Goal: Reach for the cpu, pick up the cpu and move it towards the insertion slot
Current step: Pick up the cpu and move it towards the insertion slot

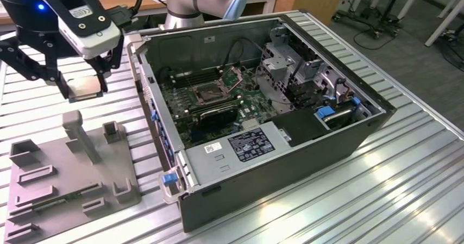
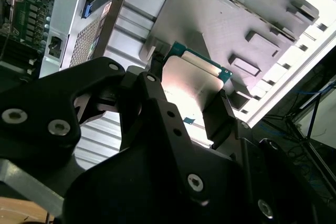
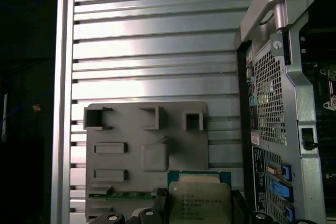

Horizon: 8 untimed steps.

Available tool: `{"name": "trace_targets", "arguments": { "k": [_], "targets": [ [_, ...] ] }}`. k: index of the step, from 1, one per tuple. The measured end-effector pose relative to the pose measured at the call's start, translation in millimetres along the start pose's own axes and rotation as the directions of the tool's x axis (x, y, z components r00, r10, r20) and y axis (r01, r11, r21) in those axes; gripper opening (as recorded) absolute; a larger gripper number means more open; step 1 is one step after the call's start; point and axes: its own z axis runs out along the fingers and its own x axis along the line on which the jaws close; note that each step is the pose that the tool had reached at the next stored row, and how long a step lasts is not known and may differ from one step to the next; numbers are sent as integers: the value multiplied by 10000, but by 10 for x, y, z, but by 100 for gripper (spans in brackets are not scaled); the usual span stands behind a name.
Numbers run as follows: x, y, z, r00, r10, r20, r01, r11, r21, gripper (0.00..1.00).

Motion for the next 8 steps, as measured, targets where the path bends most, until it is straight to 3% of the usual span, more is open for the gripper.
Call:
{"name": "trace_targets", "arguments": {
  "k": [8],
  "targets": [
    [-39, 1, 0, 10000, 0, 0, 0, 10000, -4, 55]
  ]
}}
